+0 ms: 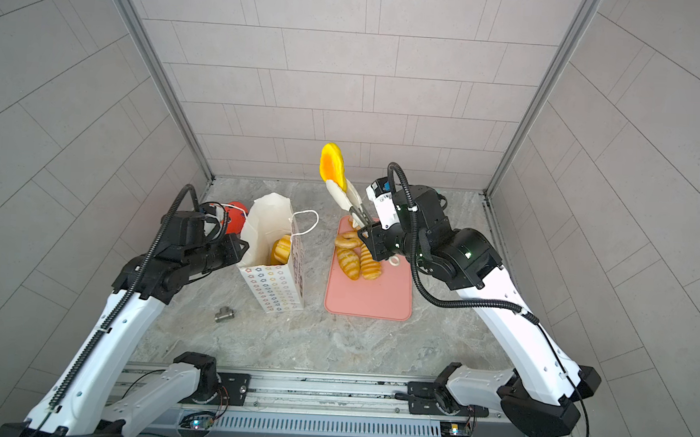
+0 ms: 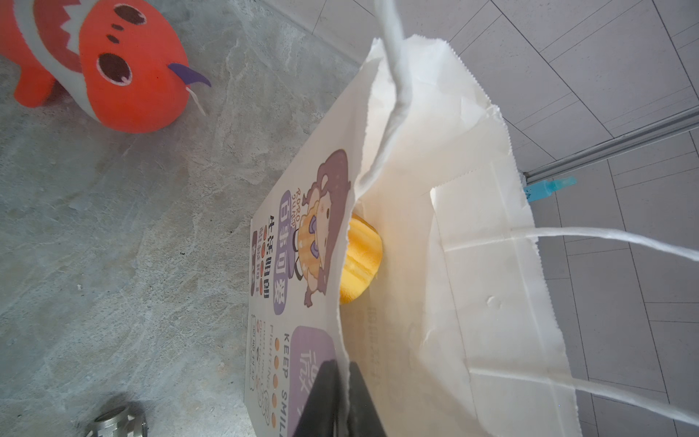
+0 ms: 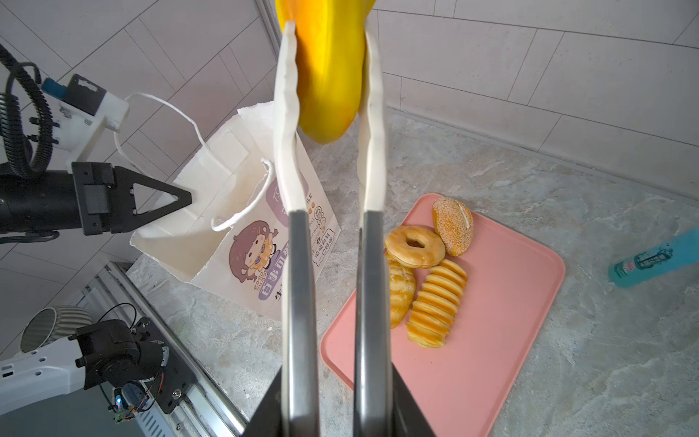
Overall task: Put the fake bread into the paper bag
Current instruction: 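Carry the yellow slice over the paper bag opening with the right gripper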
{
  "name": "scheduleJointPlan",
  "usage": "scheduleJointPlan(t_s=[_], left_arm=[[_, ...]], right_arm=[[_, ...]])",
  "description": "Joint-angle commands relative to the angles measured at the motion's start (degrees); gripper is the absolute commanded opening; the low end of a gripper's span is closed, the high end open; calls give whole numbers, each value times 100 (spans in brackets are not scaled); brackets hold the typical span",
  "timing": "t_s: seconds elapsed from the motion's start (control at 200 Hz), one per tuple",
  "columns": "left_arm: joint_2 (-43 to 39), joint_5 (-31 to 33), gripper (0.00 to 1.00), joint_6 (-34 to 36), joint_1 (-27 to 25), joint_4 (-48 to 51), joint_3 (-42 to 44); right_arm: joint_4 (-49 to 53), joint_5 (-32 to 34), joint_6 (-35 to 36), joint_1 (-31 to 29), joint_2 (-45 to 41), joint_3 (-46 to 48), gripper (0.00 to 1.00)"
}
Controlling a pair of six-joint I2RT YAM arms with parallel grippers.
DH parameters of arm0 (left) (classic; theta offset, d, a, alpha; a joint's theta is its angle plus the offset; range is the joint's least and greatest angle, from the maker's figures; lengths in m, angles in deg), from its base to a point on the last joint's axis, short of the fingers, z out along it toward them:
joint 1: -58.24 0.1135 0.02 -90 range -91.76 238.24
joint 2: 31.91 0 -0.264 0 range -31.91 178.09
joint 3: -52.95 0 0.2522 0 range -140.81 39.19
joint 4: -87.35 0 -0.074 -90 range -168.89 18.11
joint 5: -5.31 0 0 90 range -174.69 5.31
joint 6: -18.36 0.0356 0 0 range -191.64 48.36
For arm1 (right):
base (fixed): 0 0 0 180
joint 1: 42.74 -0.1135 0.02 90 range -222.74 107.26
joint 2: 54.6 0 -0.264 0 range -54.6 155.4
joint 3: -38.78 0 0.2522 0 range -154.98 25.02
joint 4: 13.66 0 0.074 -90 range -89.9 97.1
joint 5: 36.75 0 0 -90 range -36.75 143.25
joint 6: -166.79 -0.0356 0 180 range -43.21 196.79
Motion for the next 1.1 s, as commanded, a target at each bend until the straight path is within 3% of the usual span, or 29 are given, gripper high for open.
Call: scheduleJointPlan(t_s=[0.0,0.235,0.811,1.096], left_arm=[[9,57,12,-43,-10,-25,-140],[3,67,12,-34,-16,-8,-129],[-35,82,12,-60,-10,-10,-88],[-66,76,12,-61,-14,-8,-62]], right_arm=[[-217,-24,37,-87,8,-246,34],[-151,33,102,-355,219,-486,35],[415,1304,505,-1702,976,-1316,35],[462,1402,445,-1956,1271,-1465,35]])
